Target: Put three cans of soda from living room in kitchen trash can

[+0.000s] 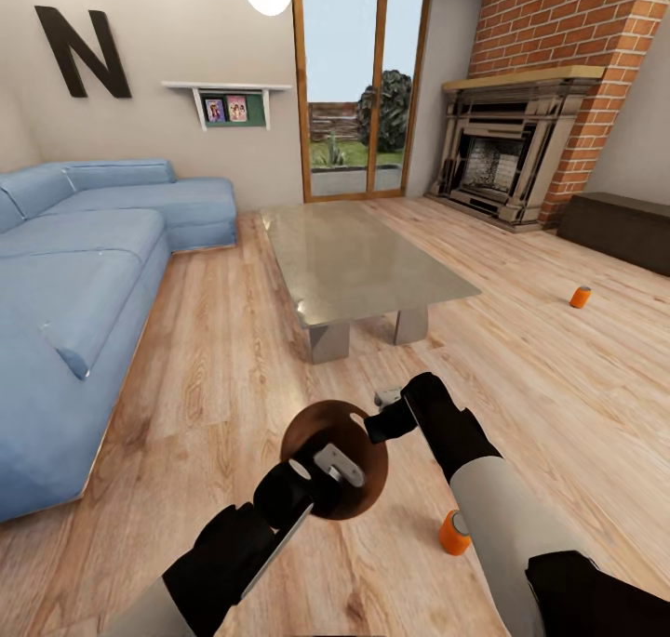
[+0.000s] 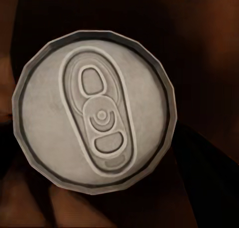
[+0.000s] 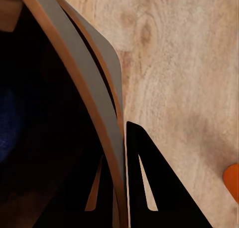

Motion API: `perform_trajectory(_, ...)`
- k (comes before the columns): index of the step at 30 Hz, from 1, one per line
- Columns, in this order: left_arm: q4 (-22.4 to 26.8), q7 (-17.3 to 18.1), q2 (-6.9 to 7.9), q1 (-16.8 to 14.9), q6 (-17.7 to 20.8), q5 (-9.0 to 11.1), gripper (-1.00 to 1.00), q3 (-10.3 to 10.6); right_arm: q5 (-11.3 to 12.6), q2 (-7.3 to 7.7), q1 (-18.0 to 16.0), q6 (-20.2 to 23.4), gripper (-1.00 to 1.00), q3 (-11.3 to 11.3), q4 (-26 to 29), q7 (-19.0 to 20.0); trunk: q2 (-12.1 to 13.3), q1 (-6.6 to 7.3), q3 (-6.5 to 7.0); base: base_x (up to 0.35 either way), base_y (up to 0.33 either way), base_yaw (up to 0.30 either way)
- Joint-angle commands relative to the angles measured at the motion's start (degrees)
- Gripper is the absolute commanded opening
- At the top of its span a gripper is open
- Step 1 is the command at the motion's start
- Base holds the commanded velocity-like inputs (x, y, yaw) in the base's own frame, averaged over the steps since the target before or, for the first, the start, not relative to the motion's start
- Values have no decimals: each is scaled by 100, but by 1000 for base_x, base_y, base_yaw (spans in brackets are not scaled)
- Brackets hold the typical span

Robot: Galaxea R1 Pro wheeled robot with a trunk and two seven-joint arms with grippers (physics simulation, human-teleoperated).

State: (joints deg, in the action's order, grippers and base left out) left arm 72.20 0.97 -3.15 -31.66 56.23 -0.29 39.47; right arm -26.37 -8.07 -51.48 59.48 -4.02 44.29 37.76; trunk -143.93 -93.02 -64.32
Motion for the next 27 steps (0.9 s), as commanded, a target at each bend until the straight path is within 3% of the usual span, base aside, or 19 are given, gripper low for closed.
perform_trajectory(1, -27, -4, -1, -3, -19, -29, -100, -6, 184, -1, -2, 52, -100, 8, 1, 37, 0, 1, 1, 0, 0, 0)
perform_trajectory(12, -91, -17, -1, -7, -127, -99, -100, -18, 177, 3, 6, 52, -100, 6, 1, 33, 0, 1, 1, 0, 0, 0)
perform_trajectory(13, -93, -18, -1, -7, -127, -98, 100, -18, 177, 2, 6, 52, -100, 6, 1, 32, 0, 1, 1, 0, 0, 0)
perform_trajectory(23, -20, 6, 36, 12, -290, -76, 100, -33, 176, 10, 7, 52, -100, 9, -1, 33, 0, 1, 1, 0, 0, 0)
perform_trajectory(27, 761, 86, 71, 21, -286, -35, 100, -46, 180, 21, 7, 52, -100, 14, -11, 32, 0, 1, 1, 0, 0, 0)
